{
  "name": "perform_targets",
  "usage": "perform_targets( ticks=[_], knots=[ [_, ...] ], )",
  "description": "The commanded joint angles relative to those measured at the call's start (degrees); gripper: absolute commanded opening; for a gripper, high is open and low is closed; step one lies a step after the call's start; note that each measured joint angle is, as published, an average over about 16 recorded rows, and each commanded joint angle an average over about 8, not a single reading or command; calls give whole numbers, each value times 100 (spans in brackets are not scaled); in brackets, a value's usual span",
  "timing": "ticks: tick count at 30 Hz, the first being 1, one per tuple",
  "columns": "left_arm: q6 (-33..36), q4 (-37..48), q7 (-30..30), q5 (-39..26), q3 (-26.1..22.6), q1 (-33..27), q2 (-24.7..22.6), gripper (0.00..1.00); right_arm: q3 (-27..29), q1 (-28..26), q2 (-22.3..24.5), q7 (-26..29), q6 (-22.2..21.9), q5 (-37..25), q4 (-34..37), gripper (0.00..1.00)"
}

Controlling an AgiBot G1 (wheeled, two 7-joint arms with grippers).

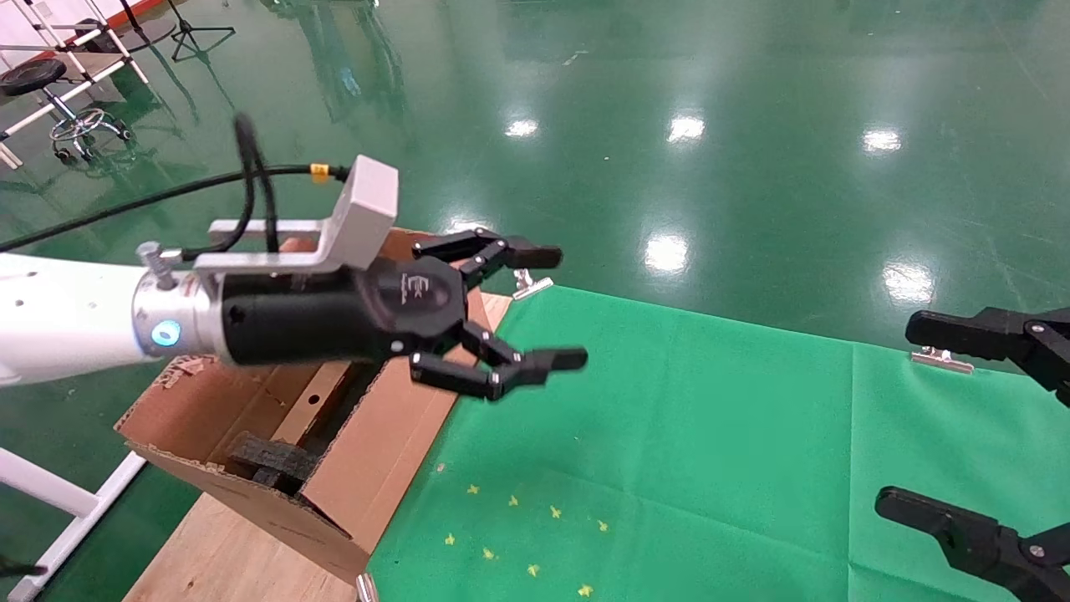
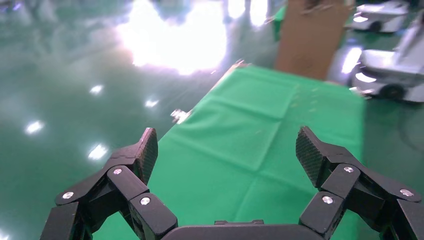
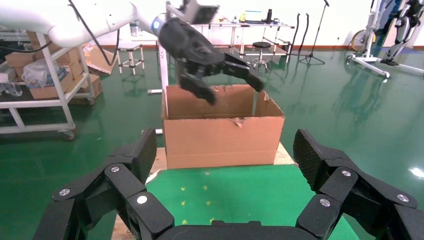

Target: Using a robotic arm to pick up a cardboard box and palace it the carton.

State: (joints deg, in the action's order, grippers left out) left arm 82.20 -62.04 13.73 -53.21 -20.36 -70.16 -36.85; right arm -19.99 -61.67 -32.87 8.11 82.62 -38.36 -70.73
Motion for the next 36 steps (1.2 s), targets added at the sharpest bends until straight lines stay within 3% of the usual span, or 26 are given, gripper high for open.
perform_targets(
  ticks=[1, 15, 36],
  knots=[
    [68, -223, -58, 220, 84, 166, 35, 100, 0, 0, 0, 0, 0, 0, 0, 100],
    [413, -1361, -333, 1342, 506, 1003, 212, 100, 1, 2, 1, 0, -1, 2, 1, 100],
    [357, -1185, -303, 1172, 447, 885, 190, 100, 1, 1, 1, 0, -2, 1, 1, 100]
  ],
)
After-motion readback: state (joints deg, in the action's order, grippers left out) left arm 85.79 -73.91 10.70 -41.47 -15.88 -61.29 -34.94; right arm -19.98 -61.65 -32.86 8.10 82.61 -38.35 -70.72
